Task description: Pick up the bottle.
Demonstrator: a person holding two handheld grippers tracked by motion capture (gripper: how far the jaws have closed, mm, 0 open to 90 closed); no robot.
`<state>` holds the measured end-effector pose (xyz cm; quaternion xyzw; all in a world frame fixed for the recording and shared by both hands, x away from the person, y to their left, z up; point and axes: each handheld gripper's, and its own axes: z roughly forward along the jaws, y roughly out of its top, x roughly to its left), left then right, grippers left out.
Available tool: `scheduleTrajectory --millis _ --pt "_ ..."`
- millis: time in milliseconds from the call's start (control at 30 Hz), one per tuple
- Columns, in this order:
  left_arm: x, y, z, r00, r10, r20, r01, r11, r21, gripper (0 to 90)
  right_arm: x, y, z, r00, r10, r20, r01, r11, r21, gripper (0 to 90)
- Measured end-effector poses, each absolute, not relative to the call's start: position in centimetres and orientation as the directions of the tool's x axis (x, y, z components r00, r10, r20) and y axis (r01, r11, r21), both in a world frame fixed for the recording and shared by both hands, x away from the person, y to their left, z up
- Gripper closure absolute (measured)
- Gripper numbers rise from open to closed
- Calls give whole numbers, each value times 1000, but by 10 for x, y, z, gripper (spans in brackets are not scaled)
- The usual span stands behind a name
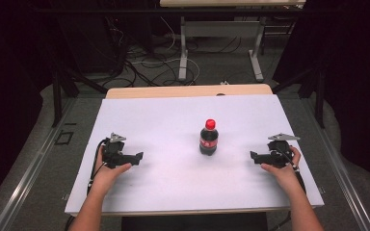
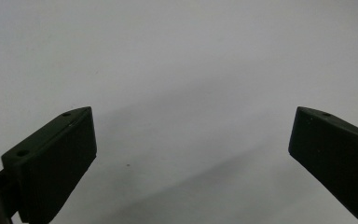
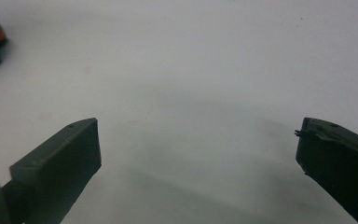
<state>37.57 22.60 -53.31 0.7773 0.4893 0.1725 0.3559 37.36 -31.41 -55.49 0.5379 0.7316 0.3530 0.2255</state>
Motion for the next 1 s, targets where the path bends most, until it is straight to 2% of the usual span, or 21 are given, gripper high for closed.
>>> scheduleTrajectory --millis 233,500,633,733,1000 --pt "360 223 -502 483 865 -132 601 -218 769 9 365 -301 -529 -366 929 54 580 182 794 0" --pt "350 224 -488 513 833 -207 601 -176 780 43 372 -267 -500 -502 864 15 492 272 827 23" --pt "349 224 -484 522 827 -209 592 -175 786 54 379 -247 -493 -561 827 42 472 278 836 25" --pt "348 223 -483 522 829 -202 601 -189 776 54 384 -233 -494 -604 797 21 447 316 837 25" --pt "348 222 -485 526 831 -182 602 -213 769 79 391 -199 -501 -667 744 29 440 362 822 57"
